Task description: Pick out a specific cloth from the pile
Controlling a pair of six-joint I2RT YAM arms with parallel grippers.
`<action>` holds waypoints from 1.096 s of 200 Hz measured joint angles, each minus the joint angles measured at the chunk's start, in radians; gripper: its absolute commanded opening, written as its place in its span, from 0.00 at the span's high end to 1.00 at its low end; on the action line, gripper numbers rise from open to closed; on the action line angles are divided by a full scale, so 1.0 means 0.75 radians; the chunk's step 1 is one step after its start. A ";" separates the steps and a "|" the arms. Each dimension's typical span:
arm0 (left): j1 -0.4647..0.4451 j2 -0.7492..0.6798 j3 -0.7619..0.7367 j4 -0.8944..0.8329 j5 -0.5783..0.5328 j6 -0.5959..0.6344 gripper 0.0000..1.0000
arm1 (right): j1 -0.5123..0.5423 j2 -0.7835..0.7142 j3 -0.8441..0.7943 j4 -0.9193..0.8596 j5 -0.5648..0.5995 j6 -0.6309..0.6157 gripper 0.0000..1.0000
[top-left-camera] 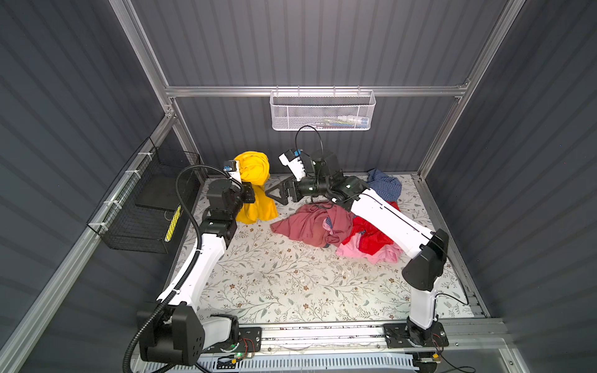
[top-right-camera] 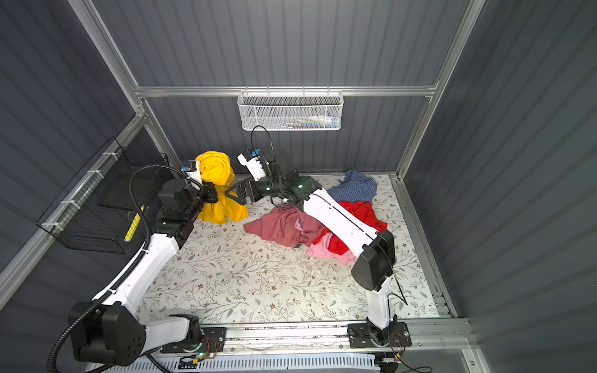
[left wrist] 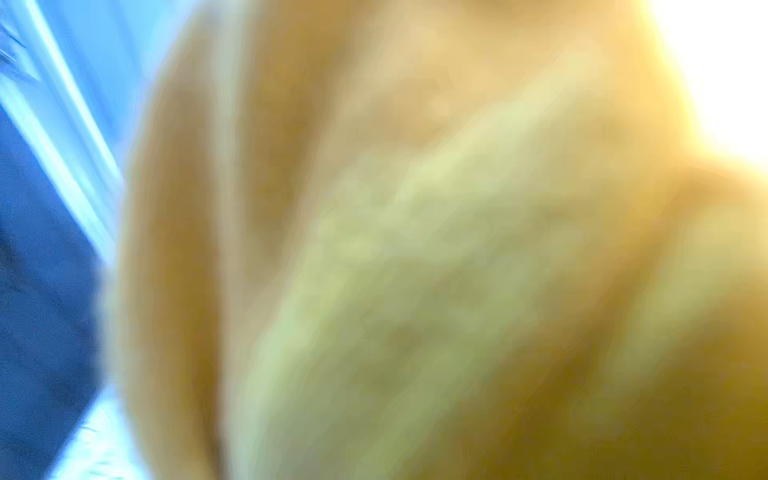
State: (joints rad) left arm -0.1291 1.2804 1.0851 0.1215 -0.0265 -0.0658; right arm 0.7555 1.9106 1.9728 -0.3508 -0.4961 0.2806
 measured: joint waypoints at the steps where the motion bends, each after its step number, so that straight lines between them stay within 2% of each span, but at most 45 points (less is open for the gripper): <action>1: 0.002 0.002 0.004 -0.002 -0.001 0.002 1.00 | -0.003 -0.007 -0.009 0.001 0.001 -0.001 0.01; 33: 0.076 0.080 0.103 -0.029 -0.035 0.030 1.00 | -0.072 -0.157 -0.240 0.014 0.073 -0.022 0.01; 103: 0.270 0.327 0.108 -0.106 -0.011 0.013 1.00 | -0.232 -0.498 -0.726 0.017 0.217 -0.065 0.01; 178: 0.269 0.386 0.042 -0.026 -0.045 0.048 1.00 | -0.289 -0.684 -1.019 0.006 0.394 -0.106 0.01; 219: 0.268 0.431 -0.030 0.031 0.049 -0.109 1.00 | -0.300 -0.719 -1.095 0.019 0.428 -0.104 0.01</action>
State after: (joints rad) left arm 0.0715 1.6039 1.0630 0.1444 0.0101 -0.1474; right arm 0.5304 1.3712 1.1519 -0.3367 -0.1749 0.2028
